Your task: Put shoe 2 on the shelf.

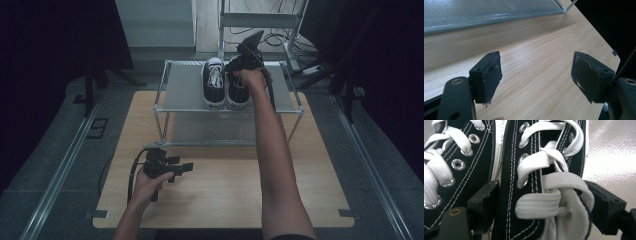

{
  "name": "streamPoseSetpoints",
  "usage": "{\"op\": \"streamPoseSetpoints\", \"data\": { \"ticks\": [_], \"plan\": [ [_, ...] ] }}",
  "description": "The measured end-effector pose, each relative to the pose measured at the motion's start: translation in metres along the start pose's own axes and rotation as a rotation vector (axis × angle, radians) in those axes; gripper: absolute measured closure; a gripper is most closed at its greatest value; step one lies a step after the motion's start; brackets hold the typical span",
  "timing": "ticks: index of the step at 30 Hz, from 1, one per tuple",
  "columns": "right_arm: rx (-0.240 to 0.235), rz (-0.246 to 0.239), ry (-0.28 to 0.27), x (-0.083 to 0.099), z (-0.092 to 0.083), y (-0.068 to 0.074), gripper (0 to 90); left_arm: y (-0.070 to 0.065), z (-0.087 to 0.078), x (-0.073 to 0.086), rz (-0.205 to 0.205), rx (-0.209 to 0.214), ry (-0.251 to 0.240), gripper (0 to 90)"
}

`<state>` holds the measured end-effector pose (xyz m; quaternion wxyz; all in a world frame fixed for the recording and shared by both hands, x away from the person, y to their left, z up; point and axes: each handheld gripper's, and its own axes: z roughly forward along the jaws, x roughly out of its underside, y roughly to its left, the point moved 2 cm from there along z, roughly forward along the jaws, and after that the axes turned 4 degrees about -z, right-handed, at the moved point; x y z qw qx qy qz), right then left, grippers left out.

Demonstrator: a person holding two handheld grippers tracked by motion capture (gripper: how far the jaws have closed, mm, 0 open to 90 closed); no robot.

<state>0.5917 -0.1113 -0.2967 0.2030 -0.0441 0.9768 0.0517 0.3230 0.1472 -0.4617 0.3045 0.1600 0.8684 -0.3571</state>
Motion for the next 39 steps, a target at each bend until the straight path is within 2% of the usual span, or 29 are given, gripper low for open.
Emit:
{"op": "streamPoseSetpoints", "data": {
  "ticks": [3, 6, 8, 11, 14, 16, 19, 22, 29, 32, 39],
  "plan": [
    [-0.018, -0.009, -0.004, -0.001, -0.001, -0.001, 16.4, 0.001, 0.0, 0.0, 0.001, -0.006, 0.0, 24.4],
    [-0.05, -0.019, -0.071, 0.001, -0.007, -0.004, 15.8, 0.002, 0.0, 0.0, -0.001, -0.005, -0.002, 24.4],
    [-0.064, -0.046, -0.086, 0.003, -0.012, -0.004, 15.7, 0.002, -0.001, 0.0, -0.003, -0.005, -0.002, 24.4],
    [-0.09, -0.092, -0.151, 0.008, -0.026, -0.002, 16.6, 0.003, -0.001, 0.0, -0.006, -0.009, -0.003, 24.4],
    [-0.148, -0.141, -0.205, 0.017, -0.041, -0.002, 19.0, 0.003, -0.001, 0.0, -0.004, -0.014, -0.005, 24.4],
    [-0.166, -0.177, -0.215, 0.024, -0.048, -0.002, 19.9, 0.004, -0.002, -0.001, -0.007, -0.023, -0.011, 24.4],
    [-0.212, -0.201, -0.244, 0.037, -0.057, -0.007, 23.3, 0.005, -0.005, -0.001, -0.005, -0.027, -0.019, 24.4],
    [-0.275, -0.241, -0.277, 0.053, -0.067, -0.011, 24.4, 0.007, -0.007, -0.002, -0.004, -0.029, -0.024, 24.4],
    [-0.324, -0.298, -0.316, 0.082, -0.081, -0.016, 26.0, 0.011, -0.01, -0.002, -0.011, -0.04, -0.032, 24.4],
    [-0.361, -0.318, -0.34, 0.094, -0.085, -0.018, 27.4, 0.011, -0.011, -0.002, -0.009, -0.04, -0.029, 24.4],
    [-0.423, -0.378, -0.373, 0.126, -0.089, -0.022, 29.9, 0.012, -0.012, -0.002, -0.012, -0.042, -0.03, 24.4]
  ]
}}
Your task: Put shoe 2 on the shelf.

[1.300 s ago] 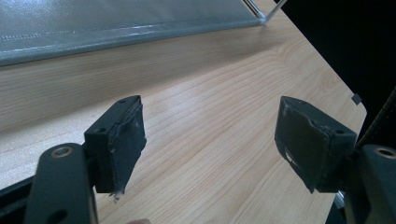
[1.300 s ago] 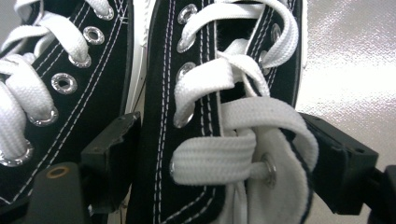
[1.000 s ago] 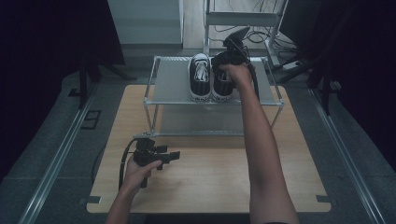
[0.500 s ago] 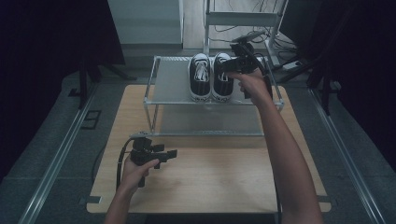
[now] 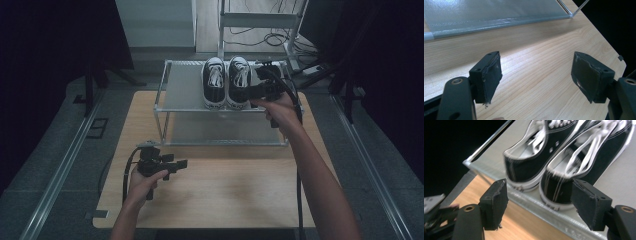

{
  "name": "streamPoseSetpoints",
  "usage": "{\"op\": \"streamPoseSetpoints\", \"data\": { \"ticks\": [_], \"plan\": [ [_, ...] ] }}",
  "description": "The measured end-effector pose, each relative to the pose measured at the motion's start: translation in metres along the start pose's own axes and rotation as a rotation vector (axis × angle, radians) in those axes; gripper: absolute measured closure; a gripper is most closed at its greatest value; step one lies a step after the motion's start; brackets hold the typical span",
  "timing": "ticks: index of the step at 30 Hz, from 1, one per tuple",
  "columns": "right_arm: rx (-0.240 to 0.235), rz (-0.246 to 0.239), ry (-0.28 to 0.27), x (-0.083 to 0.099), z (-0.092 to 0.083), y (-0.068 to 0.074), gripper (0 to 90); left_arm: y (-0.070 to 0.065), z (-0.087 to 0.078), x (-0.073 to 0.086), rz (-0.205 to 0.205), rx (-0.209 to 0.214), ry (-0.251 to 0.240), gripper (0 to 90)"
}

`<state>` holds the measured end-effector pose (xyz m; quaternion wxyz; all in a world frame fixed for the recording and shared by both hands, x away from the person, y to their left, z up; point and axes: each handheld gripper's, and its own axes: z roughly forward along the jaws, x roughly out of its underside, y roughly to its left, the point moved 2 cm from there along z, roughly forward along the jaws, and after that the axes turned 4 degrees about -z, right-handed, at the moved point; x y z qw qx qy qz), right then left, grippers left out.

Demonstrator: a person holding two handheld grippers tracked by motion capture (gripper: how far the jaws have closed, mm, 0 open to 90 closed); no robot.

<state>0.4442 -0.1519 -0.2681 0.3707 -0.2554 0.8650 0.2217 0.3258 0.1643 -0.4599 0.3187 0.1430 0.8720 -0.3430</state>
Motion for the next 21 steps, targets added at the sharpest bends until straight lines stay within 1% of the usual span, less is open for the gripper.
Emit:
{"op": "streamPoseSetpoints", "data": {
  "ticks": [3, 6, 9, 12, 16, 21],
  "plan": [
    [-0.026, -0.017, -0.012, 0.013, -0.005, 0.004, 30.5, 0.001, -0.001, 0.0, -0.001, 0.001, 0.001, 24.4],
    [-0.048, -0.023, -0.018, 0.024, -0.007, 0.005, 31.2, 0.001, 0.0, 0.0, -0.001, 0.001, 0.003, 24.4],
    [-0.072, -0.034, -0.022, 0.038, -0.007, 0.005, 32.0, 0.001, 0.0, 0.0, -0.001, 0.0, 0.003, 24.4],
    [-0.088, -0.036, -0.023, 0.046, -0.006, 0.003, 32.4, 0.001, 0.0, 0.0, -0.002, 0.001, 0.002, 24.4],
    [-0.095, -0.027, -0.029, 0.053, -0.005, -0.002, 32.7, 0.001, 0.0, 0.001, -0.004, -0.002, 0.003, 24.4],
    [-0.1, -0.037, -0.045, 0.056, -0.006, -0.003, 32.7, 0.001, 0.001, 0.001, -0.001, -0.005, 0.006, 24.4]
  ]
}}
